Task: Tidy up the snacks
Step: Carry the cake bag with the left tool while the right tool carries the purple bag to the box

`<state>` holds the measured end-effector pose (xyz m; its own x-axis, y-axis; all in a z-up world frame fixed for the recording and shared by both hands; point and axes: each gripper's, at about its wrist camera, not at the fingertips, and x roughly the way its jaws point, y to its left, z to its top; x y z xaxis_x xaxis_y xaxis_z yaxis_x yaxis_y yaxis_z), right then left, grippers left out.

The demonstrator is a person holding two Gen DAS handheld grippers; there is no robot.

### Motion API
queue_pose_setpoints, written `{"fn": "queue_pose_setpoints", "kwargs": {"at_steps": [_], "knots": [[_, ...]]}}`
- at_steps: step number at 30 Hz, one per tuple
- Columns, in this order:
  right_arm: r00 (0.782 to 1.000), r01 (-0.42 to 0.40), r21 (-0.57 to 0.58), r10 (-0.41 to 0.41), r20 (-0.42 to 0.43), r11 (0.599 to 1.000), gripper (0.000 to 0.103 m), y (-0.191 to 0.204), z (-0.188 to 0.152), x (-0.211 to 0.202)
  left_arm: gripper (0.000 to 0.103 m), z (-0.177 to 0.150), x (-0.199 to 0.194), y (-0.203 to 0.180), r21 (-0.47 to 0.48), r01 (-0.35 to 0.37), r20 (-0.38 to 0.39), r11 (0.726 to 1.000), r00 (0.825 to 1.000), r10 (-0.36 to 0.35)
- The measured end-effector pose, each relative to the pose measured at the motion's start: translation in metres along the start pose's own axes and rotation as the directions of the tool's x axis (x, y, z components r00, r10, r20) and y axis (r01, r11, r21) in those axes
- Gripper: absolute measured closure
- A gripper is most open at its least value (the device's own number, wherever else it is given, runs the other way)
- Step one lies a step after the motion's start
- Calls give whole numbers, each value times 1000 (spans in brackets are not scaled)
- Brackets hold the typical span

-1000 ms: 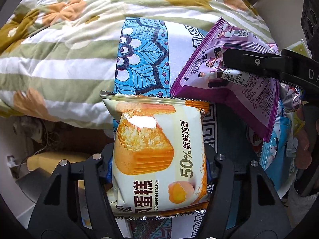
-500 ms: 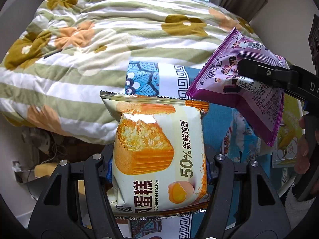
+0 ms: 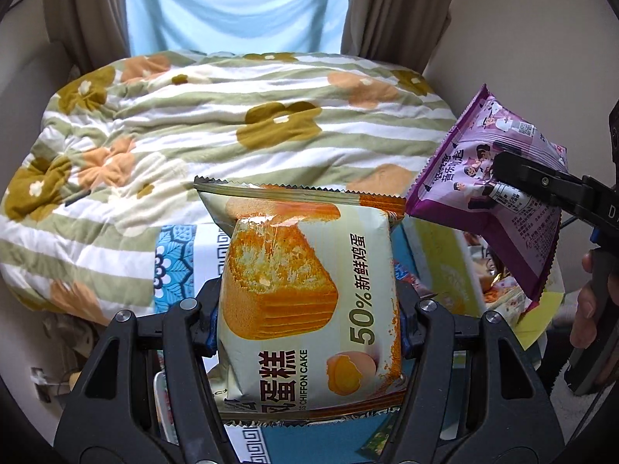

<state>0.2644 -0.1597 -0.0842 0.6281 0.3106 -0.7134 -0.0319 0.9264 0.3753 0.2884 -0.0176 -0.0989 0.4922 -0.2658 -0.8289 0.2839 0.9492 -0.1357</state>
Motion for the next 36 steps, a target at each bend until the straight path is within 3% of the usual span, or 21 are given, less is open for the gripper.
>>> {"fn": "queue_pose_setpoints", "kwargs": {"at_steps": [3, 9, 17, 20, 22, 23, 24, 30, 36], "knots": [[999, 29, 13, -30, 34, 999, 40, -38, 4, -37, 43, 10, 6, -47, 0, 46, 12, 999, 999, -46], [994, 87, 21, -89, 68, 996, 40, -118, 5, -84, 43, 16, 40, -148, 48, 63, -5, 997, 998, -63], [991, 124, 28, -125, 37, 992, 40, -196, 3, -94, 43, 26, 108, -236, 83, 38, -60, 996, 998, -33], [991, 134, 30, -135, 16, 990, 40, -216, 0, -91, 38, 31, 131, -248, 84, 33, -93, 996, 995, -25], [989, 145, 39, -145, 2, 989, 40, -228, -1, -88, 22, 32, 138, -252, 92, 6, -99, 996, 995, 4], [989, 148, 45, -148, -4, 988, 40, -233, -3, -88, 7, 31, 140, -251, 97, -3, -97, 995, 995, 12], [989, 151, 53, -151, -8, 987, 40, -239, -3, -87, 1, 29, 138, -250, 101, -4, -88, 995, 996, 13], [987, 160, 97, -158, -20, 982, 40, -253, -7, -88, 1, 18, 122, -236, 93, 37, -101, 995, 995, -27], [992, 127, 110, -125, -23, 986, 40, -239, 3, -79, 1, 6, 104, -218, 63, 55, -105, 997, 993, -48]]}}
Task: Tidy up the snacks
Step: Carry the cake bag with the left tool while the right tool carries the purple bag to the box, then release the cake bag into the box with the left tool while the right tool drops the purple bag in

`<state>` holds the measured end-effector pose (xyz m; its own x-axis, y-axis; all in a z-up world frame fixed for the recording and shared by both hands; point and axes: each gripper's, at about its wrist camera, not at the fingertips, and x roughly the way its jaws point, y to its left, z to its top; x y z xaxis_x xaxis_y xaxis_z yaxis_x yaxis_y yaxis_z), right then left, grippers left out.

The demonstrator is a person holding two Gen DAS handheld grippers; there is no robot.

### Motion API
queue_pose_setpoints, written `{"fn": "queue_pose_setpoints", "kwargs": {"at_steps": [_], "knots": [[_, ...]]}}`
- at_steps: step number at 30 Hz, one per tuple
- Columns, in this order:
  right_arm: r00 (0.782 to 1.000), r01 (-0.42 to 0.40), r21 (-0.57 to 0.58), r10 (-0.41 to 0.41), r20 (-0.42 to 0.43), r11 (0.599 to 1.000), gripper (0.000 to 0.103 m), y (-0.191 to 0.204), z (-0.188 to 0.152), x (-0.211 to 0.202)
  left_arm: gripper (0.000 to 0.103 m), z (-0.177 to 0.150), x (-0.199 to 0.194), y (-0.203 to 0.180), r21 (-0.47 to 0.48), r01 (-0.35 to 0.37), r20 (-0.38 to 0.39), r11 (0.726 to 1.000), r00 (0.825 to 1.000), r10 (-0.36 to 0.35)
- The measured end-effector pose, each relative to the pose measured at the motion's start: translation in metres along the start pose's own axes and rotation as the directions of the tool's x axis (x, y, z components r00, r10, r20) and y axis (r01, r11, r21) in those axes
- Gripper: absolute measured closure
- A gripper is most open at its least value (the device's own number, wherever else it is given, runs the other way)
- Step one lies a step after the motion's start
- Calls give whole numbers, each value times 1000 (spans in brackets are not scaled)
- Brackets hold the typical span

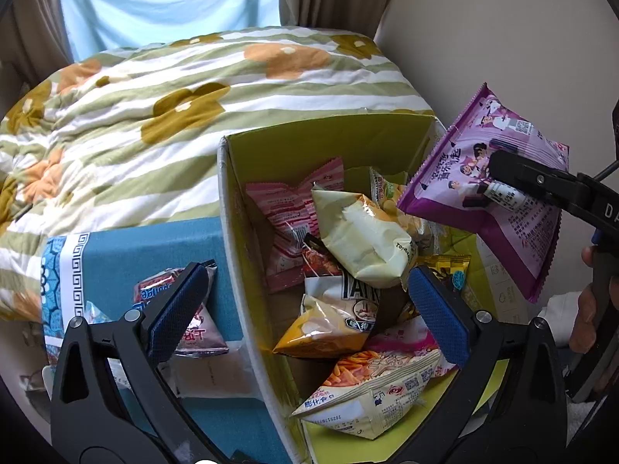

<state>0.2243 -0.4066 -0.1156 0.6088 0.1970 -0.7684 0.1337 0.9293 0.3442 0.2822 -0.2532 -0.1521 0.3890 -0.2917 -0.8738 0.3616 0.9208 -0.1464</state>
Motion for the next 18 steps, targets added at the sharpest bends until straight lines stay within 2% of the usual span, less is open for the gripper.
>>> {"fn": "queue_pose_setpoints", "kwargs": {"at_steps": [10, 12, 14, 18], "knots": [[1000, -6, 55, 7, -13, 998, 36, 13, 16, 35, 1, -3, -11, 21, -8, -33, 16, 999, 999, 33], [1000, -1, 50, 1, 9, 999, 27, 14, 15, 36, 1, -6, -14, 24, -17, -29, 14, 999, 999, 29], [998, 2, 12, -3, 55, 1000, 0, 17, 13, 31, 1, -11, -16, 25, -25, -24, 12, 999, 1000, 25], [994, 40, -20, -38, 106, 999, 0, 20, 5, 14, 1, -24, -21, 26, -39, -28, 12, 999, 1000, 29]]}}
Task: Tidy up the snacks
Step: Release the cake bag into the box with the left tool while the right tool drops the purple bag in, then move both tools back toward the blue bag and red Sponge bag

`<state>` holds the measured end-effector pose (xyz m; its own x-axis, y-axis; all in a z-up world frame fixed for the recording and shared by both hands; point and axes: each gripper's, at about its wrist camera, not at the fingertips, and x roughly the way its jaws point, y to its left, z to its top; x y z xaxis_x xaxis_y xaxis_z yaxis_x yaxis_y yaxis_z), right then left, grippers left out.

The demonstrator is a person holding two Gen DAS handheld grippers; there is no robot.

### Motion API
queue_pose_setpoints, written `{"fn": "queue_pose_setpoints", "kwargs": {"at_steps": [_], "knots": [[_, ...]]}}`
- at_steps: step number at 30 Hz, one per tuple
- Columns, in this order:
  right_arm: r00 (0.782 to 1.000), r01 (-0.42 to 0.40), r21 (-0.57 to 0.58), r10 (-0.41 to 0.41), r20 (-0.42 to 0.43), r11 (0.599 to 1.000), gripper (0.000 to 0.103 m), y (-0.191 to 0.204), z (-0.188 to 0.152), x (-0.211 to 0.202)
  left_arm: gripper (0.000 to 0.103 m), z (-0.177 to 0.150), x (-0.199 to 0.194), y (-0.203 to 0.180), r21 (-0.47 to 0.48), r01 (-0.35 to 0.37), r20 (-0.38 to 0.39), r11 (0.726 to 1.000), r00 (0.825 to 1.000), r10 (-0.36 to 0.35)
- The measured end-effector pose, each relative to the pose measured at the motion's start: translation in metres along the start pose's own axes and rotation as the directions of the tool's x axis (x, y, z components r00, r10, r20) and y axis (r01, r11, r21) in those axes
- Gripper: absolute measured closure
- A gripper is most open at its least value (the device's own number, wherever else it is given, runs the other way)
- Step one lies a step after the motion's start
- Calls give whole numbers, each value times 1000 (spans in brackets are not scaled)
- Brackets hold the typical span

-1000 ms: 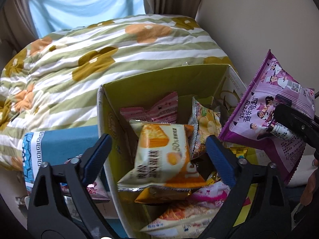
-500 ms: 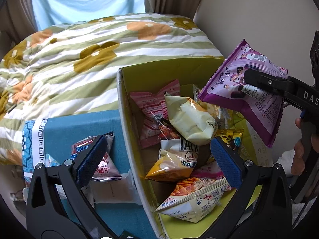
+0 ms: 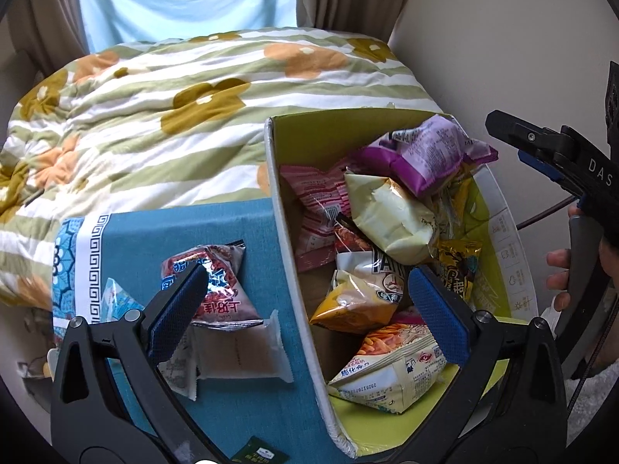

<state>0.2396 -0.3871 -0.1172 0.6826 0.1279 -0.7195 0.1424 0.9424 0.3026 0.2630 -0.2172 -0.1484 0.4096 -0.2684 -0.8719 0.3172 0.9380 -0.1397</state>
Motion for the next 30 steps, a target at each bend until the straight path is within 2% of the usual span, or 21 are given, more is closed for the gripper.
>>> {"fn": "queue_pose_setpoints", "kwargs": {"at_steps": [4, 11, 13, 15, 21, 25, 30], "knots": [[999, 33, -25, -32, 22, 999, 0, -1, -5, -16, 1, -10, -7, -1, -13, -4, 3, 1000, 1000, 4], [999, 10, -62, -7, 40, 998, 0, 2, -13, -49, 1, -24, -42, -2, -40, -34, 57, 999, 998, 37], [1000, -8, -90, 11, 25, 996, 0, 6, -15, -57, 1, -28, -55, 2, -52, -42, 69, 998, 997, 45], [1000, 6, -129, -2, 31, 992, 0, 12, -16, -67, 1, -33, -71, 9, -63, -50, 85, 997, 995, 55], [999, 2, -190, 7, 44, 982, 0, 43, -32, -92, 1, -50, -109, 50, -92, -82, 131, 992, 987, 93], [999, -5, -184, 13, 45, 983, 0, 69, -48, -99, 1, -63, -123, 89, -119, -70, 136, 990, 987, 86], [998, -11, -167, 21, 57, 986, 0, 117, -66, -100, 1, -74, -138, 137, -93, -59, 124, 994, 990, 70]]}}
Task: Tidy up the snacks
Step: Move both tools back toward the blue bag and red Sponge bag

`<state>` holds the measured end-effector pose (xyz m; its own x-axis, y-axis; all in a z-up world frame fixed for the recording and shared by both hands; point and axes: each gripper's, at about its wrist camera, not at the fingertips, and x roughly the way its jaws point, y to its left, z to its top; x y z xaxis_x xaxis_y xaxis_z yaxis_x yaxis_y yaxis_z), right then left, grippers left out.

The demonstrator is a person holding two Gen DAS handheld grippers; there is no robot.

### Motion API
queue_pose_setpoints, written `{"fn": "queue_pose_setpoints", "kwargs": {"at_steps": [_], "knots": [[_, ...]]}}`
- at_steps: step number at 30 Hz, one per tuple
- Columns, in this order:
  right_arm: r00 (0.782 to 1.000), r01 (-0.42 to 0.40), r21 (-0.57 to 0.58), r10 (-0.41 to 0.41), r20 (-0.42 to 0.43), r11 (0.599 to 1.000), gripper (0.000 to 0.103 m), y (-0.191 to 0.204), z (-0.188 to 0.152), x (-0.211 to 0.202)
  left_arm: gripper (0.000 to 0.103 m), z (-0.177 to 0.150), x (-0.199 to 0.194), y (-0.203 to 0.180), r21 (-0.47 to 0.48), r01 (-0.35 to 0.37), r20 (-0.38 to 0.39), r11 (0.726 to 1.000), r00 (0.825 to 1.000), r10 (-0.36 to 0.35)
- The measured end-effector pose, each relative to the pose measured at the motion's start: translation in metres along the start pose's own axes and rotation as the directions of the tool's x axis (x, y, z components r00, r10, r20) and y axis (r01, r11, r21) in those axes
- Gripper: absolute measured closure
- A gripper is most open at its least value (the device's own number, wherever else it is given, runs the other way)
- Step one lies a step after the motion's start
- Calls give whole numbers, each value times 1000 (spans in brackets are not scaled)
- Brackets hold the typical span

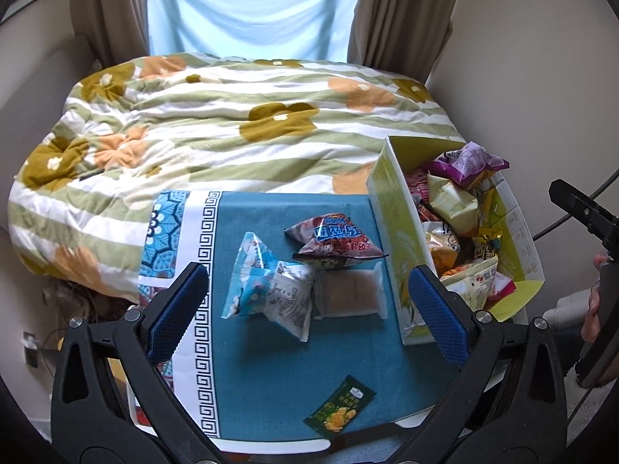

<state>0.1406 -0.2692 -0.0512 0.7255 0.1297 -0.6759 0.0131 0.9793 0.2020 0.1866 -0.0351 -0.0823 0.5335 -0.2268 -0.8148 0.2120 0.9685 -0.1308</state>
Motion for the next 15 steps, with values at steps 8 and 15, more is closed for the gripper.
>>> {"fn": "queue_pose_setpoints", "kwargs": {"at_steps": [8, 15], "knots": [[998, -24, 20, 25, -49, 1000, 0, 84, -12, 32, 1, -9, 13, 72, 31, 58, -70, 998, 996, -56], [995, -11, 27, 14, -104, 1000, 0, 132, -20, 74, 1, -17, 56, 107, 49, 148, -181, 988, 974, -137]]}}
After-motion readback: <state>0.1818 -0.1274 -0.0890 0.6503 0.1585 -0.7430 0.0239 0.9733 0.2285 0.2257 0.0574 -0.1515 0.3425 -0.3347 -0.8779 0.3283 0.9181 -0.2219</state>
